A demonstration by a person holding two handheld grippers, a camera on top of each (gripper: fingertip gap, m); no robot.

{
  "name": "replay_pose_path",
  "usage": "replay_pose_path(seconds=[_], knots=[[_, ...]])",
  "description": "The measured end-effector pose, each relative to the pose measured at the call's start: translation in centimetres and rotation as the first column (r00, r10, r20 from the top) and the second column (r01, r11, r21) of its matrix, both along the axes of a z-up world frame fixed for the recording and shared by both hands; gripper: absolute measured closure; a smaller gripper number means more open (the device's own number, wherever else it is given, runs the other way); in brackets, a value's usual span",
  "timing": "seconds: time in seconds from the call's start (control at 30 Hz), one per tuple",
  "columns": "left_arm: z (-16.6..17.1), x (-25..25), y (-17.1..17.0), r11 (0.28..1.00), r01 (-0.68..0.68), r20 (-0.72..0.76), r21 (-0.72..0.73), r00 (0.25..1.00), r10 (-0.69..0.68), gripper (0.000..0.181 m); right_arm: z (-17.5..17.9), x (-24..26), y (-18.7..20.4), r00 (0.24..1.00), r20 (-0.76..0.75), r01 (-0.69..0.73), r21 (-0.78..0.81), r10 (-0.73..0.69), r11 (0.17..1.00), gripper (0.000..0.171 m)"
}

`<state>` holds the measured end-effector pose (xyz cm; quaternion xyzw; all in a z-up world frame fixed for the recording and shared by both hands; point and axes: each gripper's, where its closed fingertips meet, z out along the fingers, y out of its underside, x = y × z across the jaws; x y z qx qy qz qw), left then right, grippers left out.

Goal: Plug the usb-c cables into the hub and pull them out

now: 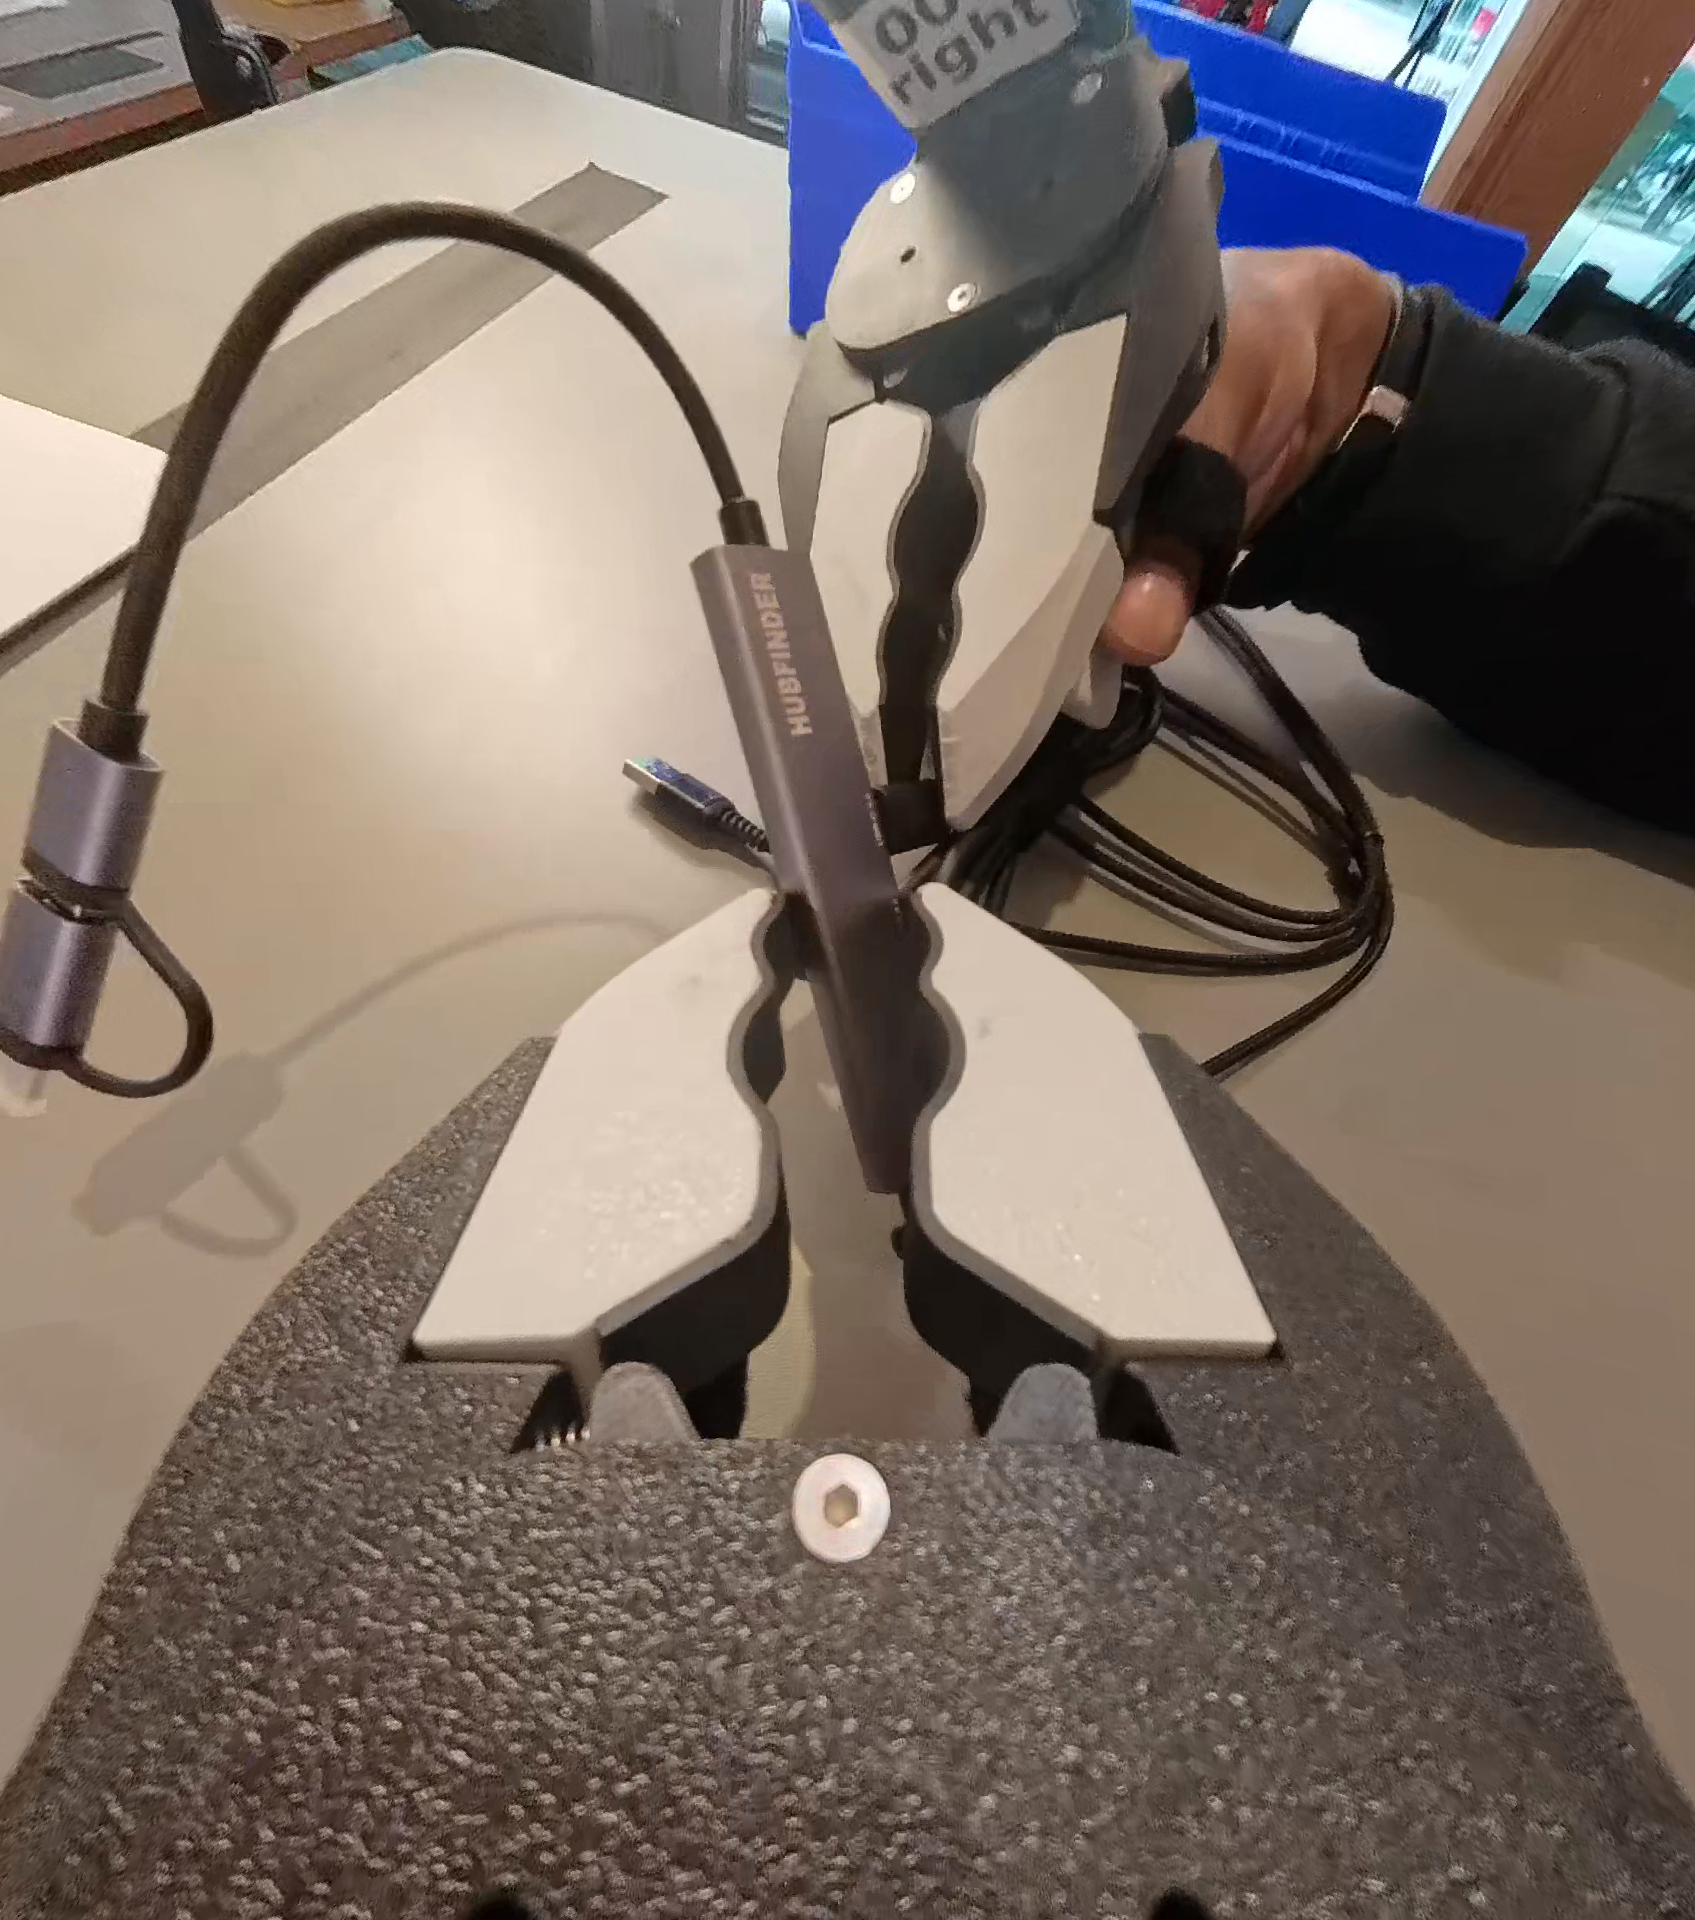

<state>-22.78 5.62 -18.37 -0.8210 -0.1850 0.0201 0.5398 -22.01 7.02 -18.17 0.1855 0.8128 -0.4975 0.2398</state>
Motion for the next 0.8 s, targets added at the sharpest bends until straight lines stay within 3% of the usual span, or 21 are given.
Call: replay_pose_path(seconds=[0.27, 0.43, 0.63, 0.8], knots=[[0.7, -1.1, -0.9, 0.992, -0.083, 0.103, 0.092, 0.992, 0.074, 0.169, 0.4, -1.8, 0.0, 0.984, -0.148, 0.109, 0.041, -0.102, 0.993, 0.157], [1.3, -2.0, -1.7, 0.977, -0.142, 0.133, 0.157, 0.984, 0.121, 0.170, 0.0, -2.6, 0.7, 0.962, -0.244, 0.151, 0.101, -0.122, 0.983, 0.138], [2.0, -3.3, -2.8, 0.939, -0.243, 0.193, 0.242, 0.961, 0.199, 0.171, 1.7, -3.8, -0.9, 0.832, -0.534, 0.219, 0.074, -0.147, 0.973, 0.132], [2.4, -3.7, -2.8, 0.919, -0.276, 0.213, 0.282, 0.952, 0.221, 0.172, 0.8, -3.9, -2.0, 0.766, -0.634, 0.234, 0.117, -0.109, 0.965, 0.125]])
